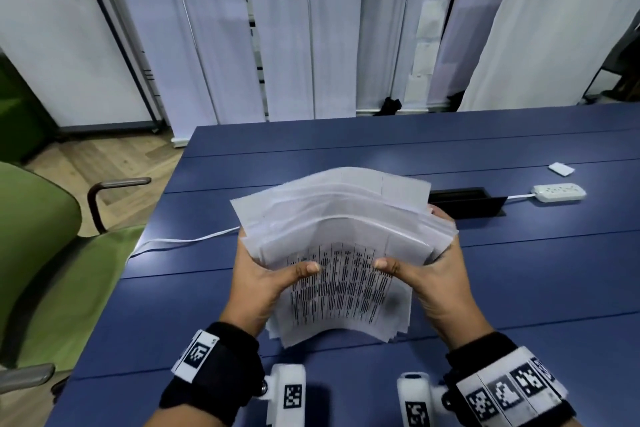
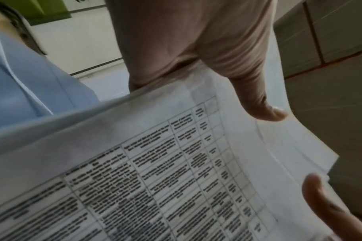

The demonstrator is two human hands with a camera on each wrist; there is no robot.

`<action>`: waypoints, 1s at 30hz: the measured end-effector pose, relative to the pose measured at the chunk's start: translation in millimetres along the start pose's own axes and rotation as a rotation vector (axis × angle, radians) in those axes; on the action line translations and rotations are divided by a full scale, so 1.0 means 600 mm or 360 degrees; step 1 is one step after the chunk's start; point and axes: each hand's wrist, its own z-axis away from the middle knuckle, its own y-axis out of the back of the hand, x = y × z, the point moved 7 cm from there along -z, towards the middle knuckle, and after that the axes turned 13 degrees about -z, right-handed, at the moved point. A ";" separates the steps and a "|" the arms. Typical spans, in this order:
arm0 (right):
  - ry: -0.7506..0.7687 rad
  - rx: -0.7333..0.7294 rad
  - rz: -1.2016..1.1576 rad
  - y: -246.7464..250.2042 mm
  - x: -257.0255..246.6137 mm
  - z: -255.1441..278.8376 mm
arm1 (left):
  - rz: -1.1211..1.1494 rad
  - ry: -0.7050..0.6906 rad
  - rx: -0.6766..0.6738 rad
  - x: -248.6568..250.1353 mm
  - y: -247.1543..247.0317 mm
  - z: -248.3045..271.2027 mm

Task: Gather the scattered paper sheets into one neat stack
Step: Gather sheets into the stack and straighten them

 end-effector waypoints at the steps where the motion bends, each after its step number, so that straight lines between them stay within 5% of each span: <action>1: 0.0033 0.0025 0.0020 0.000 -0.006 0.002 | -0.0018 0.0011 -0.0012 0.001 -0.001 0.001; 5: 0.0240 0.0103 0.0179 -0.017 -0.028 0.018 | -0.0070 0.0039 -0.0019 -0.005 -0.010 0.007; 11: 0.0957 -0.0038 0.0825 -0.064 -0.105 0.039 | -0.0009 -0.0004 -0.0023 0.003 -0.010 0.003; 30: 0.0821 0.0261 0.1098 -0.057 -0.105 0.038 | -0.0016 -0.0370 0.0461 0.095 -0.013 0.007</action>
